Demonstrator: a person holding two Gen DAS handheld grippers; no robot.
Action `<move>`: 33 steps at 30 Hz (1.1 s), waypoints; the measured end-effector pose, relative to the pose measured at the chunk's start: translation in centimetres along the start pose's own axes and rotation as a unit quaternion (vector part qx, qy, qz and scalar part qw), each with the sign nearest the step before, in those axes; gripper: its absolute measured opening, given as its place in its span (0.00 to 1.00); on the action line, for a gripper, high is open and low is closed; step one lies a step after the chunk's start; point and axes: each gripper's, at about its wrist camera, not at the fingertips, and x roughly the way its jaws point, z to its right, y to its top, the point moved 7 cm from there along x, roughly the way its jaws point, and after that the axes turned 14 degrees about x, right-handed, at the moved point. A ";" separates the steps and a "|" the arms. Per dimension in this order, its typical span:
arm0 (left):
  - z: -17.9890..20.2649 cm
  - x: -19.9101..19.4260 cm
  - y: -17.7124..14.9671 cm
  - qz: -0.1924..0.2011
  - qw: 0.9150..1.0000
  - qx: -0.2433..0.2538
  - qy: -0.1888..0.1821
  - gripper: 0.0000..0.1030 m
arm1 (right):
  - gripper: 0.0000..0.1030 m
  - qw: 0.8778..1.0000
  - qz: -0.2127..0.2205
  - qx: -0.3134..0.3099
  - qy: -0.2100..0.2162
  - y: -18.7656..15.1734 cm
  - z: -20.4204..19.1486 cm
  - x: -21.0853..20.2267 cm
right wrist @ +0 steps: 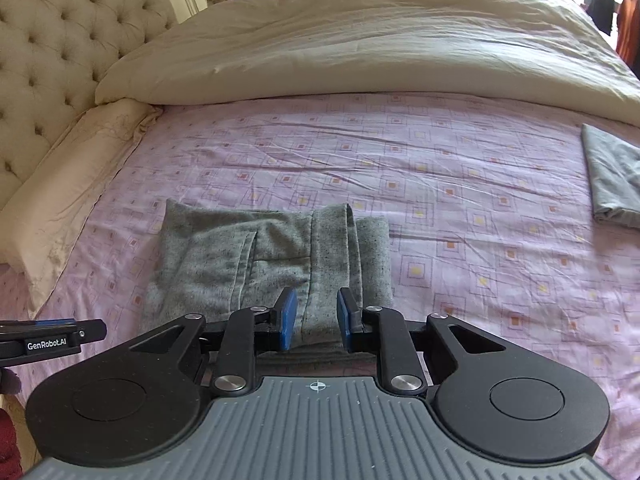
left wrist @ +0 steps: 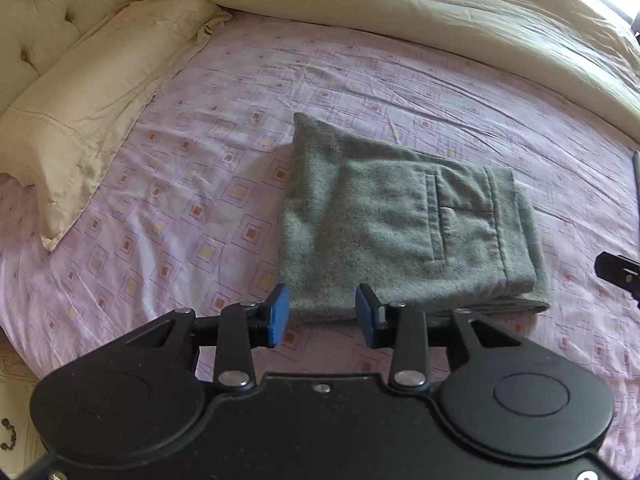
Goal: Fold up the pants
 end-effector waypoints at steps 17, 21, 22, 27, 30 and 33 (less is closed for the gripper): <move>4.6 -7.3 -3.9 0.044 0.999 0.007 0.008 0.66 | 0.21 0.999 0.024 -0.014 0.031 -3.5 0.1 -6.7; 5.1 -7.7 -4.7 0.041 0.999 0.012 0.008 0.66 | 0.21 0.999 0.031 -0.020 0.037 -3.8 -0.2 -7.5; 5.2 -7.8 -4.8 0.041 0.999 0.012 0.009 0.66 | 0.21 0.999 0.032 -0.022 0.039 -3.8 -0.3 -7.7; 5.6 -8.4 -5.1 0.046 0.999 0.016 0.015 0.66 | 0.21 0.998 0.039 -0.025 0.043 -3.9 -0.4 -8.2; 5.6 -8.7 -5.0 0.050 0.998 0.014 0.017 0.66 | 0.21 0.998 0.041 -0.027 0.044 -3.9 -0.4 -8.5; 5.7 -8.7 -4.9 0.052 0.998 0.013 0.019 0.66 | 0.21 0.998 0.044 -0.026 0.045 -3.8 -0.3 -8.7</move>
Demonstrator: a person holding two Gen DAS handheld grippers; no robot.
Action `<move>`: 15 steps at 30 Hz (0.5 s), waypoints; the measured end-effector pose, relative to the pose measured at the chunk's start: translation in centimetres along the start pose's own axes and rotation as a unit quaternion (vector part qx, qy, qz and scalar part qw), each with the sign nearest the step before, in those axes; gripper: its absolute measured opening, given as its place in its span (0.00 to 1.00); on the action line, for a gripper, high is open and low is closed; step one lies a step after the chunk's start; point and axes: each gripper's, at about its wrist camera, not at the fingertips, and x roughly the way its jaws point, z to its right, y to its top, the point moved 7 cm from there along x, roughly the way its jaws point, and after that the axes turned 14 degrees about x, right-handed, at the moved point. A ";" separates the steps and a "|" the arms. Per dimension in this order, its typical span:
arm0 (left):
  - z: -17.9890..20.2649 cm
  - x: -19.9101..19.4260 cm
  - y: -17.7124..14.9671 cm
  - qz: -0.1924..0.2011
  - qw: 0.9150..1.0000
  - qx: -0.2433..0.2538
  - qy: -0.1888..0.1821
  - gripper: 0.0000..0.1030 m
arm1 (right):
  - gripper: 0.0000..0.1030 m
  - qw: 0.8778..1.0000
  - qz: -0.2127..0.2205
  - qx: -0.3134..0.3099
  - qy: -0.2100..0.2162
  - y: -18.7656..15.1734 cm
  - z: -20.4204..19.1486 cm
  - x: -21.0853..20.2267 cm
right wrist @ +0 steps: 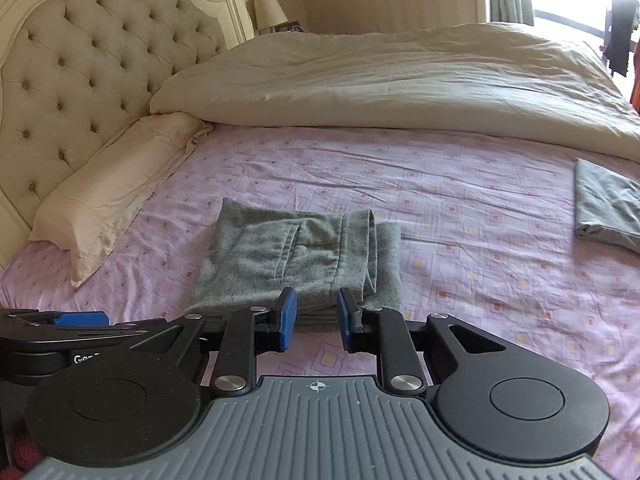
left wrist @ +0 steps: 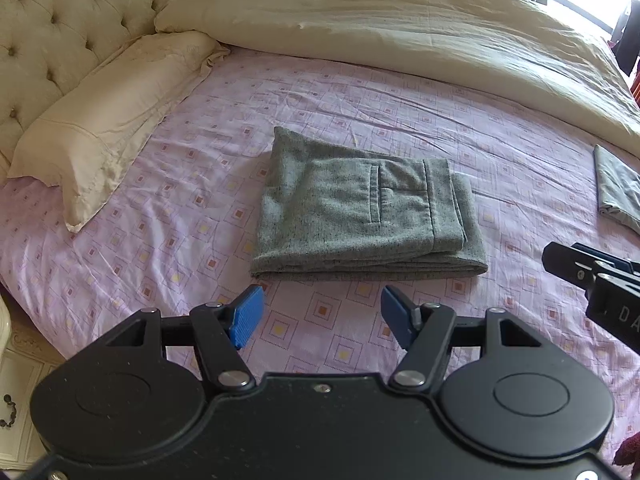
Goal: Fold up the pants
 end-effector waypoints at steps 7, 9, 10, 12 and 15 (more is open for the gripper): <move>0.6 0.1 0.0 -0.002 1.000 0.007 -0.003 0.66 | 0.21 1.000 0.001 0.004 -0.002 -0.1 0.2 -0.1; 0.7 0.1 0.1 -0.002 1.000 0.009 -0.003 0.66 | 0.21 1.000 0.001 0.005 -0.002 -0.1 0.2 -0.1; 0.7 0.1 0.2 -0.002 1.000 0.009 -0.003 0.66 | 0.21 1.000 0.001 0.005 -0.001 -0.1 0.2 -0.1; 0.7 0.1 0.2 -0.002 1.000 0.009 -0.003 0.66 | 0.21 1.000 0.002 0.005 -0.001 -0.1 0.2 -0.1; 0.7 0.1 0.2 -0.002 1.000 0.010 -0.003 0.66 | 0.21 1.000 0.004 0.007 -0.001 -0.1 0.2 -0.1</move>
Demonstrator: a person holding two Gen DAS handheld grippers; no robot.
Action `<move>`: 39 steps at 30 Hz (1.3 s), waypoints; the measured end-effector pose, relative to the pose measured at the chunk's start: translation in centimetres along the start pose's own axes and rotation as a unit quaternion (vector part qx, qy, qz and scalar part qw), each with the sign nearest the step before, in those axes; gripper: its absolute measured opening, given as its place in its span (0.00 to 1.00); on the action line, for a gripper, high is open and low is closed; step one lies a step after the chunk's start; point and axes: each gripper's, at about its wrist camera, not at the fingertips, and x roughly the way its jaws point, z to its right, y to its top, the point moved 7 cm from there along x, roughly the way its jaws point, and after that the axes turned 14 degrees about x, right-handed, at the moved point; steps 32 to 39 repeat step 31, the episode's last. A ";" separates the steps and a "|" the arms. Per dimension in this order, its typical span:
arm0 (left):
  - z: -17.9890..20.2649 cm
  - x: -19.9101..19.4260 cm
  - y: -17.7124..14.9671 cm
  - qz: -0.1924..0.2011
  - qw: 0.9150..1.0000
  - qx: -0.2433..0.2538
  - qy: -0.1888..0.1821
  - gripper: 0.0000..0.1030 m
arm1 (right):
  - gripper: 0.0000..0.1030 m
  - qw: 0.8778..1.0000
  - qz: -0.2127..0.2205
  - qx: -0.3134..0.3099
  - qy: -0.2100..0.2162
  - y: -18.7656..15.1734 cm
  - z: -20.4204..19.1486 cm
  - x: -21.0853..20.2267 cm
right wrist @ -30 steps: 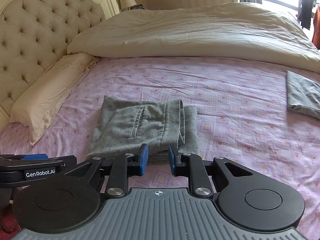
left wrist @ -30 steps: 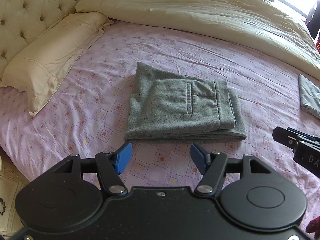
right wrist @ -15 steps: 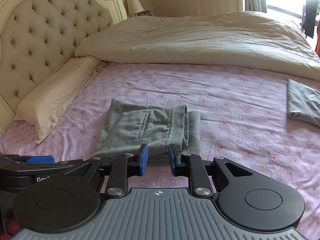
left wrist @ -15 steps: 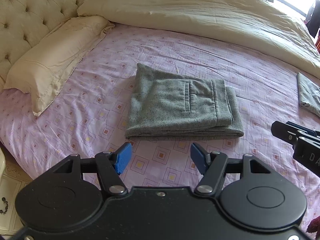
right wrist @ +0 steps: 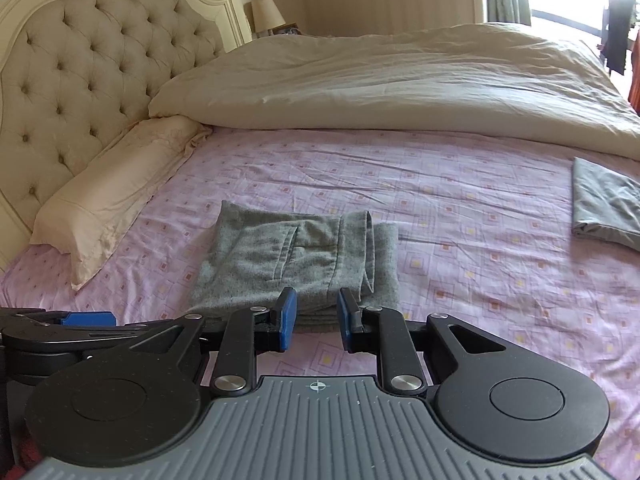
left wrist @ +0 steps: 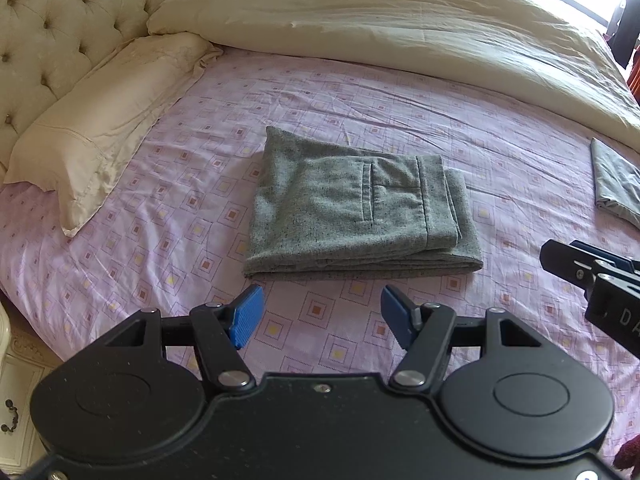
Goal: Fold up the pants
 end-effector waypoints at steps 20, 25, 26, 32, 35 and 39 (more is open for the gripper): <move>0.7 -0.6 -0.4 -0.002 1.000 0.010 0.016 0.66 | 0.21 1.000 -0.007 0.000 0.015 -0.2 0.1 -0.2; 1.4 -1.0 -0.9 -0.003 1.000 0.011 0.022 0.66 | 0.21 1.000 -0.010 0.000 0.020 -0.4 0.5 -0.4; 1.5 -1.1 -1.0 -0.002 1.000 0.010 0.024 0.66 | 0.21 1.000 -0.011 -0.001 0.022 -0.5 0.6 -0.5; 2.0 -1.7 -1.3 0.004 1.000 0.004 0.031 0.66 | 0.21 0.999 -0.014 -0.005 0.029 -0.7 1.1 -0.9; 2.0 -1.7 -1.3 0.004 1.000 0.004 0.031 0.66 | 0.21 0.999 -0.014 -0.005 0.029 -0.7 1.1 -0.9; 2.0 -1.7 -1.3 0.004 1.000 0.004 0.031 0.66 | 0.21 0.999 -0.014 -0.005 0.029 -0.7 1.1 -0.9</move>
